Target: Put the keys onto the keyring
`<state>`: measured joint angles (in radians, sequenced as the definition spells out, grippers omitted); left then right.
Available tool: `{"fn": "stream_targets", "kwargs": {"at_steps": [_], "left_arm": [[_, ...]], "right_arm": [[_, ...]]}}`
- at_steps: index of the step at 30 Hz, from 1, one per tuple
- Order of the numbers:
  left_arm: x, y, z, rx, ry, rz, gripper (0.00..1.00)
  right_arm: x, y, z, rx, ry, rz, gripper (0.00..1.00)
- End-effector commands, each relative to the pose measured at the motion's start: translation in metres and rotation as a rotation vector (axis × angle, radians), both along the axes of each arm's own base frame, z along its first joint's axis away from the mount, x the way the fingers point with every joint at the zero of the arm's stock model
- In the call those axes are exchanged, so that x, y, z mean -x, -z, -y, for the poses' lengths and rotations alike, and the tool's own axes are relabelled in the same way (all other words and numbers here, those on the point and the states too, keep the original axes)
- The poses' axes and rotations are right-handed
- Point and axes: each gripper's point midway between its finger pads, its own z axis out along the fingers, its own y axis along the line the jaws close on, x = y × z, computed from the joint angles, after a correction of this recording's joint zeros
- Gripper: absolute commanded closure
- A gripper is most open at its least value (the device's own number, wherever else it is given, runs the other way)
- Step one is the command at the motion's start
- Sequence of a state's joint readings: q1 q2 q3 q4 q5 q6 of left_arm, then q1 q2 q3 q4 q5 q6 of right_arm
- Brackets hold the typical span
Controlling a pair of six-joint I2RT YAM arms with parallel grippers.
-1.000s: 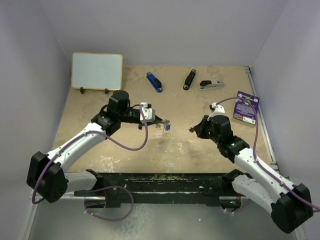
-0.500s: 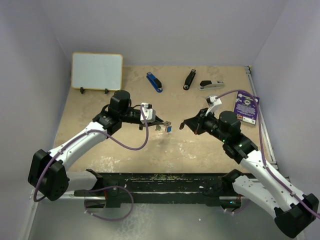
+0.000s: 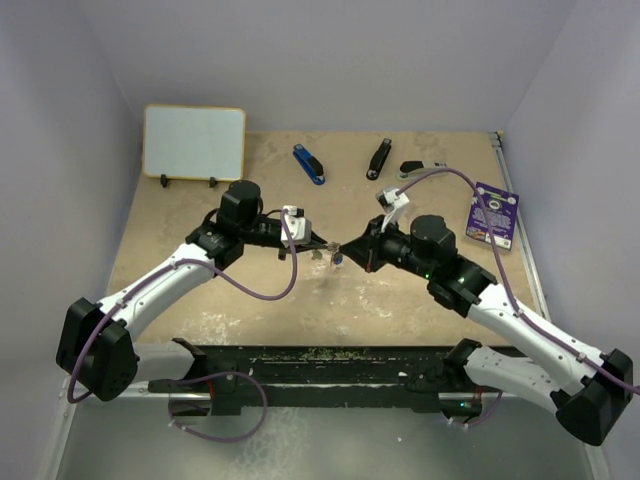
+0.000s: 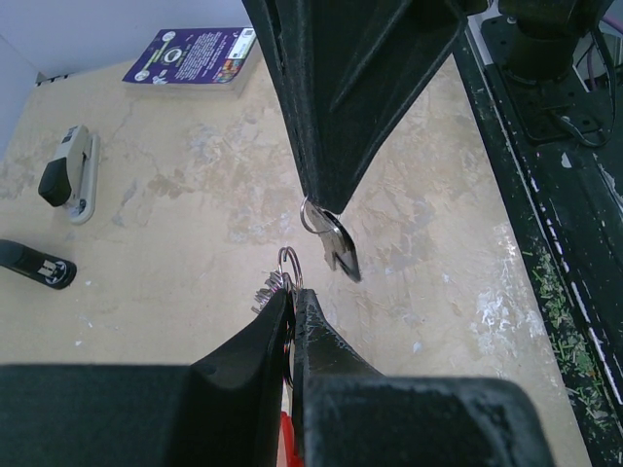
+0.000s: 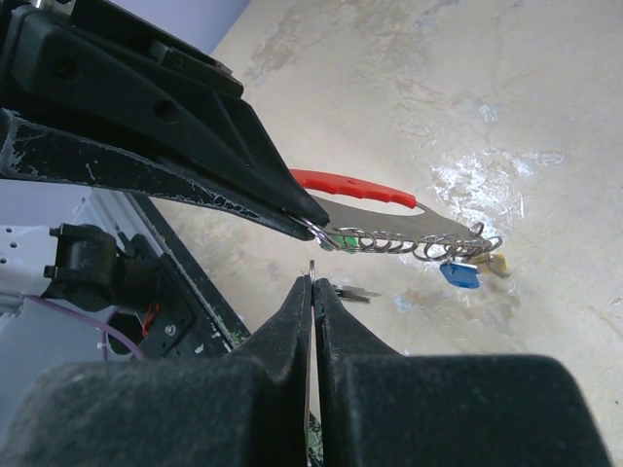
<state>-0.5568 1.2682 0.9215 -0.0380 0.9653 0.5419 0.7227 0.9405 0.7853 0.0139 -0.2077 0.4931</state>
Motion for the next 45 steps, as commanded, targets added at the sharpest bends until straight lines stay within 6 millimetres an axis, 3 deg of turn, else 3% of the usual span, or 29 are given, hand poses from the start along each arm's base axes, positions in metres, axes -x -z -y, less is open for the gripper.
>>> {"fn": "stream_targets", "kwargs": {"at_steps": [1, 11, 26, 45], "left_arm": [[-0.005, -0.028, 0.005, 0.063, 0.023, 0.098, 0.96], [-0.005, -0.031, 0.01, 0.071, 0.041, 0.089, 0.96], [-0.001, -0.035, 0.01, 0.082, 0.046, 0.085, 0.96], [0.0, -0.037, 0.012, 0.093, 0.052, 0.092, 0.96]], "right_arm": [[-0.001, -0.043, -0.008, -0.07, -0.012, 0.102, 1.0], [-0.005, -0.042, -0.023, -0.046, -0.021, 0.108, 1.0], [-0.015, -0.033, -0.009, 0.008, 0.078, 0.087, 1.0], [-0.021, -0.034, -0.011, 0.015, 0.092, 0.091, 1.0]]}}
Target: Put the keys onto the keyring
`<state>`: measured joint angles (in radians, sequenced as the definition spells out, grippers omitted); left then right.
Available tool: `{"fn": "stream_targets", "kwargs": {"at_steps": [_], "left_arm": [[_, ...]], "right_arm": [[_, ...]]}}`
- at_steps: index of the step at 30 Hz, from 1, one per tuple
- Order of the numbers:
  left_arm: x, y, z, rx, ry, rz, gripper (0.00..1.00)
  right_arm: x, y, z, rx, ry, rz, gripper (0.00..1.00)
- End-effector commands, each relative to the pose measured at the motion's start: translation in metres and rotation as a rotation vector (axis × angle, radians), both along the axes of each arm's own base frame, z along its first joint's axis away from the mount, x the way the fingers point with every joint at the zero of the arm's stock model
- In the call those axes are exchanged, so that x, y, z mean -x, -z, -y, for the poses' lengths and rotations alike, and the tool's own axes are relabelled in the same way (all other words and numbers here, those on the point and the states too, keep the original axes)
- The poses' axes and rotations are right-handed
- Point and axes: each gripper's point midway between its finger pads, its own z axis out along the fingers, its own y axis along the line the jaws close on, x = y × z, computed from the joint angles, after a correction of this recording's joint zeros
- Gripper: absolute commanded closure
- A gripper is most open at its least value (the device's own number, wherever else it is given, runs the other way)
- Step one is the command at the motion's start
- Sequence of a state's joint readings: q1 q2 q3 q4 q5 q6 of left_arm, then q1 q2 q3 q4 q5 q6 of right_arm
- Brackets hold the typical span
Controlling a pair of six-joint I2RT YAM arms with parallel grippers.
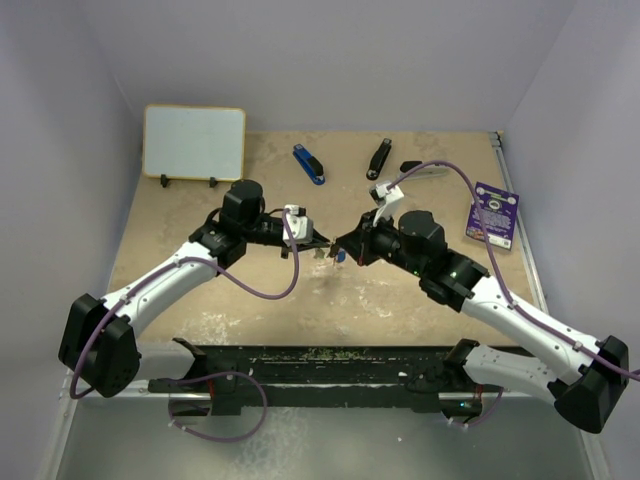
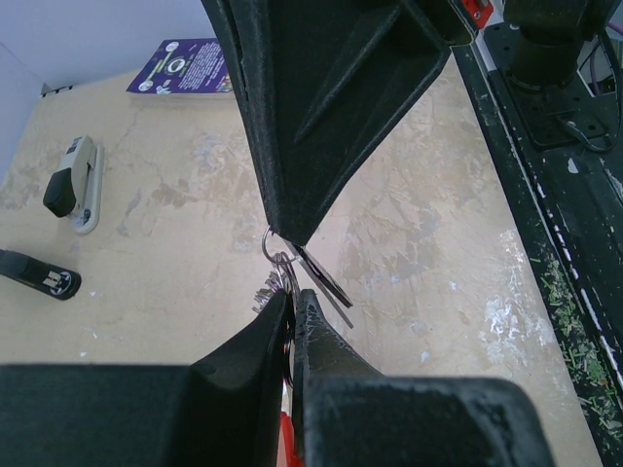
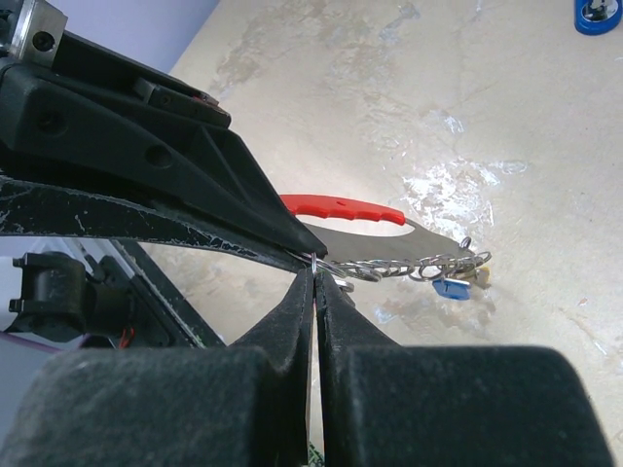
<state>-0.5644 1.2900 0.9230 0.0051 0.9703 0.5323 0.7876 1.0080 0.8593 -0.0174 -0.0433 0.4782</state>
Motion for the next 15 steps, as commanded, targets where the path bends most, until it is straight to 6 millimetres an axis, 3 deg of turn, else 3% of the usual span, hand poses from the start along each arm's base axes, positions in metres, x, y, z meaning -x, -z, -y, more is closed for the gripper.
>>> {"fn": "stream_targets", "kwargs": {"at_steps": [1, 8, 15], "left_arm": [[0.003, -0.037, 0.007, 0.08, 0.043, 0.083, 0.96], [0.003, -0.039, 0.009, 0.086, 0.046, 0.089, 0.96], [0.004, -0.04, 0.009, 0.087, 0.049, 0.085, 0.96]], "right_arm": [[-0.005, -0.031, -0.005, -0.044, -0.002, 0.07, 1.0], [-0.007, -0.026, -0.008, -0.034, -0.008, 0.06, 1.0], [-0.007, -0.026, 0.002, -0.028, 0.034, 0.06, 1.0]]}}
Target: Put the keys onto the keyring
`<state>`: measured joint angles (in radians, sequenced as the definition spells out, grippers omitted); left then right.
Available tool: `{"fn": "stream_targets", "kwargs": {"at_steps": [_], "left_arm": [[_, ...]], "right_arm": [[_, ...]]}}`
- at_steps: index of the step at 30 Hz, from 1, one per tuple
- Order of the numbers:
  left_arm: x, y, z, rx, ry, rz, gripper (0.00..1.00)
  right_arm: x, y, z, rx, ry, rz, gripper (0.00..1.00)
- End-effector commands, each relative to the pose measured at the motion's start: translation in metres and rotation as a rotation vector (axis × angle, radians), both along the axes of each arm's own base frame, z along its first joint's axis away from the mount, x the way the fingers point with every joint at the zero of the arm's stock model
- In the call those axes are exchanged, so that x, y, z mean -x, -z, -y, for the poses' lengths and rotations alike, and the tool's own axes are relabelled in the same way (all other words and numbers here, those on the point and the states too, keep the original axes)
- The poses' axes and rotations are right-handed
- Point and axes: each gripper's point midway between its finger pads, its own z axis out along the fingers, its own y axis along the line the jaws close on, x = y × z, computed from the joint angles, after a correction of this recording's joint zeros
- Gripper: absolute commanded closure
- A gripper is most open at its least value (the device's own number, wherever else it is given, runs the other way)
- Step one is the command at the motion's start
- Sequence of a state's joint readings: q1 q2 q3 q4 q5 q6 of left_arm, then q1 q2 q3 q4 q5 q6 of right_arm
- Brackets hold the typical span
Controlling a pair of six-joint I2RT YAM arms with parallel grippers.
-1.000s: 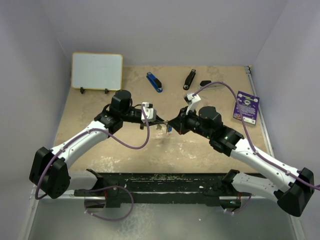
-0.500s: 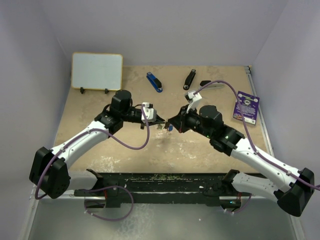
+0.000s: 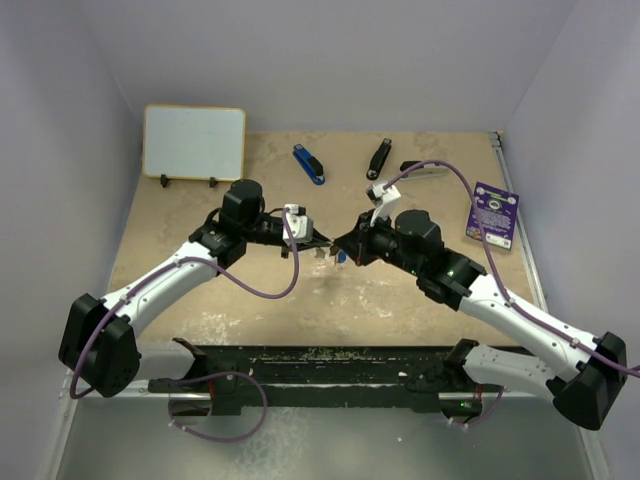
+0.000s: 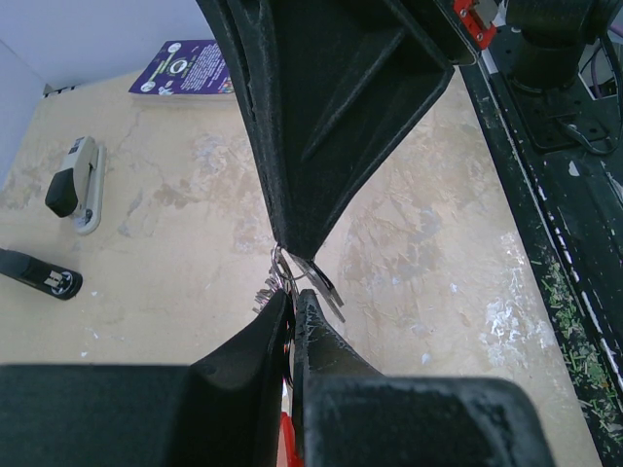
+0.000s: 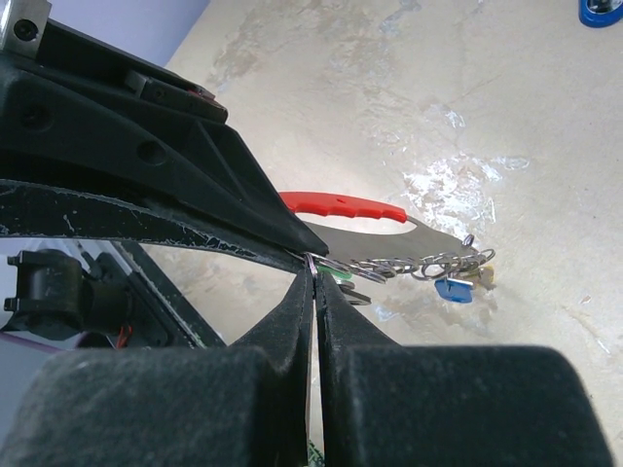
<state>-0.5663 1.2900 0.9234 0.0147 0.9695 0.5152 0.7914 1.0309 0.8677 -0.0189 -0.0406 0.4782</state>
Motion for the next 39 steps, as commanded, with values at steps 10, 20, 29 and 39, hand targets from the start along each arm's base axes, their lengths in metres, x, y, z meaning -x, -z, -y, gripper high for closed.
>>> {"fn": "stream_targets", "kwargs": {"at_steps": [10, 20, 29, 39], "left_arm": [[0.0036, -0.0403, 0.0078, 0.085, 0.051, 0.103, 0.96], [0.0002, -0.0428, 0.0085, 0.091, 0.04, 0.119, 0.96], [-0.0024, -0.044, 0.0087, 0.096, 0.026, 0.122, 0.96], [0.0, -0.0444, 0.0082, 0.099, 0.033, 0.121, 0.96]], "right_arm": [[-0.0061, -0.0282, 0.0075, -0.038, 0.053, 0.064, 1.0], [-0.0033, -0.0301, 0.0069, -0.047, 0.043, 0.059, 1.0], [-0.0013, -0.0268, 0.0083, -0.042, 0.043, 0.047, 1.0], [-0.0049, -0.0327, 0.0116, -0.05, 0.071, 0.061, 1.0]]}}
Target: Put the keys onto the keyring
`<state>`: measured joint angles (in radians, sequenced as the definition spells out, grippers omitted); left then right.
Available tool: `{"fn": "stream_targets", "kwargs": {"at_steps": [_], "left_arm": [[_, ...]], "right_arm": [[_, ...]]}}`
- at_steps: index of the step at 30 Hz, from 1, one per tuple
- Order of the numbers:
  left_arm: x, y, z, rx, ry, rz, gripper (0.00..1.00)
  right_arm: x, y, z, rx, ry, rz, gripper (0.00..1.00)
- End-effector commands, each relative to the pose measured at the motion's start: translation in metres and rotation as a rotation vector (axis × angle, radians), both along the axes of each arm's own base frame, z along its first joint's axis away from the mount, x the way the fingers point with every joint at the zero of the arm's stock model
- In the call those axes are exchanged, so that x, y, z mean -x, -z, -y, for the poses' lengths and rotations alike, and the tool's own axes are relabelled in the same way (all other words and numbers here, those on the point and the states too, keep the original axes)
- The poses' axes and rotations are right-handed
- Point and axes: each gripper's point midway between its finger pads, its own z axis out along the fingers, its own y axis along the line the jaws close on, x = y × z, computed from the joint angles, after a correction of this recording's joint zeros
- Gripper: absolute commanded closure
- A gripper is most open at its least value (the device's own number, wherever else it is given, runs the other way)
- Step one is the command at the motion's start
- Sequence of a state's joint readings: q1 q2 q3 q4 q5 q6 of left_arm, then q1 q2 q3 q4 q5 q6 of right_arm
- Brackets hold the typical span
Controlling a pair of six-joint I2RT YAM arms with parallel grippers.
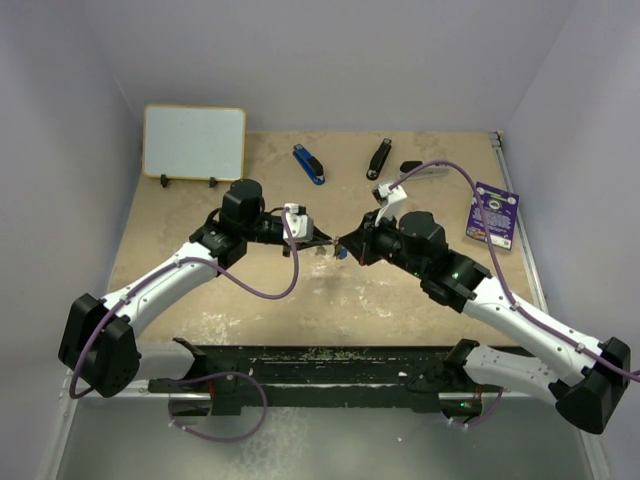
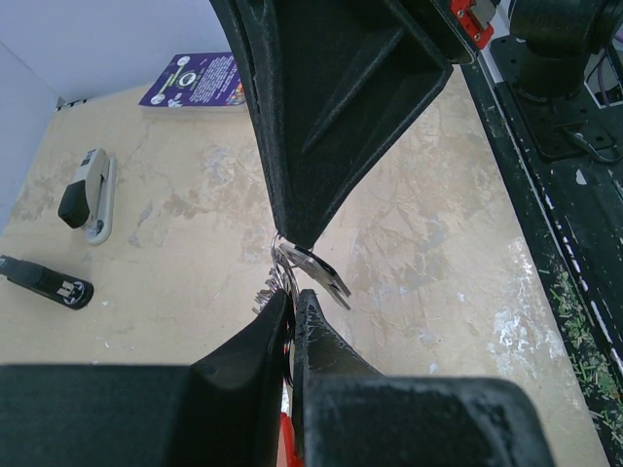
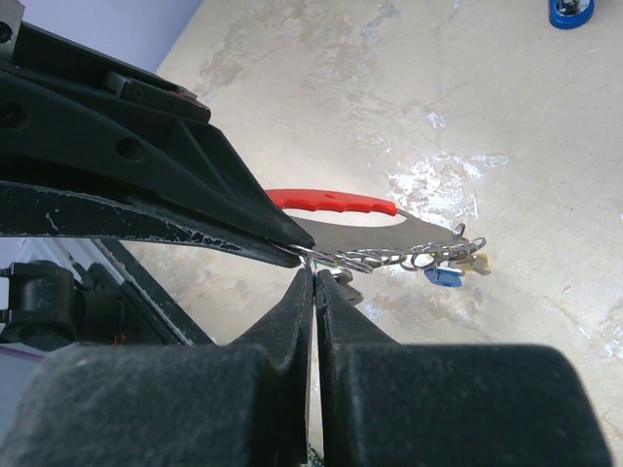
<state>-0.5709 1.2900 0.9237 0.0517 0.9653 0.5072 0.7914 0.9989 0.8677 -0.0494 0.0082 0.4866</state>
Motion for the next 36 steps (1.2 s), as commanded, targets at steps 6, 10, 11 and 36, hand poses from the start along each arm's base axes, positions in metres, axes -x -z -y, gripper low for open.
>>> {"fn": "stream_targets", "kwargs": {"at_steps": [6, 10, 11, 36], "left_arm": [[0.003, -0.041, 0.006, 0.087, 0.038, 0.101, 0.96], [0.004, -0.043, 0.006, 0.091, 0.044, 0.105, 0.97], [0.005, -0.043, 0.006, 0.091, 0.048, 0.105, 0.96], [0.007, -0.047, 0.006, 0.095, 0.064, 0.115, 0.96]], "right_arm": [[-0.005, -0.025, 0.002, -0.044, 0.031, 0.042, 1.0], [-0.005, -0.023, 0.004, -0.043, 0.044, 0.033, 1.0], [-0.005, -0.022, 0.004, -0.044, 0.047, 0.032, 1.0], [-0.009, -0.018, 0.011, -0.04, 0.104, 0.007, 1.0]]}}
